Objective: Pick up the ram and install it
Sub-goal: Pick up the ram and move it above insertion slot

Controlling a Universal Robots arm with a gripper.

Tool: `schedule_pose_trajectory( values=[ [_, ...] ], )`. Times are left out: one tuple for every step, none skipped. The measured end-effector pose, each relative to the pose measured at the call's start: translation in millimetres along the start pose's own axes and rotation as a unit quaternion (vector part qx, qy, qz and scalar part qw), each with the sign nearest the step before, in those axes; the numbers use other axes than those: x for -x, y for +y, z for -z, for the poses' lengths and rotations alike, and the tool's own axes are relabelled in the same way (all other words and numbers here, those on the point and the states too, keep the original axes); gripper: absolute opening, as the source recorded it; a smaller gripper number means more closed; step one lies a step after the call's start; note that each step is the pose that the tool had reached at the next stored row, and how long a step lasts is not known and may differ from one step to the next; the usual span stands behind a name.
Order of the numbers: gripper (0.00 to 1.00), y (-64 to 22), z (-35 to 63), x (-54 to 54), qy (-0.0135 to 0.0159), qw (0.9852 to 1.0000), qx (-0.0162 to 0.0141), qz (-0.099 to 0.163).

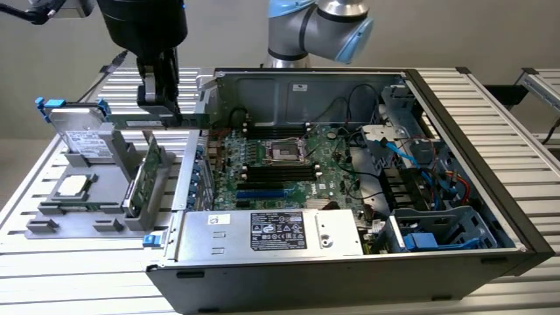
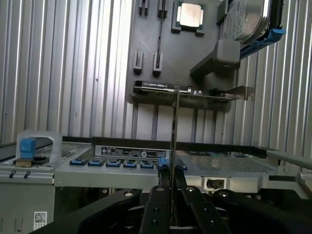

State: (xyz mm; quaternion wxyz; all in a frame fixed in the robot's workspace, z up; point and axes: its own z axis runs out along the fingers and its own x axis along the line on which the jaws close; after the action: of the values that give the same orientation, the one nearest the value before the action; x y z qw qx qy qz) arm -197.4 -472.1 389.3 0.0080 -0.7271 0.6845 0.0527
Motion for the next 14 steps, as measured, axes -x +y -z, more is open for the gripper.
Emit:
schedule_pose_trajectory(
  values=[
    [0.14,-2.8,0.0,2.3,0.0,1.0,0.0,0.0],
    [0.14,-5.5,-0.1,4.4,0.0,1.0,0.0,0.0],
    [0.14,-8.2,-0.1,6.4,0.0,1.0,0.0,0.0],
    [0.14,-11.5,-0.1,8.4,0.0,1.0,0.0,0.0],
    [0.14,-14.8,-0.2,10.2,0.0,1.0,0.0001,0.0],
    [0.14,-18.2,-0.3,11.9,0.0,1.0,0.0,0.0],
    [0.14,-21.5,-0.3,13.6,0.0001,1.0,0.0,0.0],
    [0.14,-25.1,-0.3,15.4,0.0,1.0,0.0,0.0],
    [0.14,-28.7,-0.4,17.2,0.0001,1.0,0.0,0.0],
    [0.14,-32.3,-0.4,18.9,0.0,1.0,0.0,0.0],
    [0.14,-35.7,-0.5,20.4,0.0001,1.0,0.0,0.0],
    [0.14,-39.7,-0.6,21.9,0.0,1.0,0.0,0.0],
    [0.14,-43.9,-0.7,23.2,0.0,1.0,0.0,0.0],
    [0.14,-48.4,-0.8,24.4,0.0,1.0,0.0,0.0]
  ],
)
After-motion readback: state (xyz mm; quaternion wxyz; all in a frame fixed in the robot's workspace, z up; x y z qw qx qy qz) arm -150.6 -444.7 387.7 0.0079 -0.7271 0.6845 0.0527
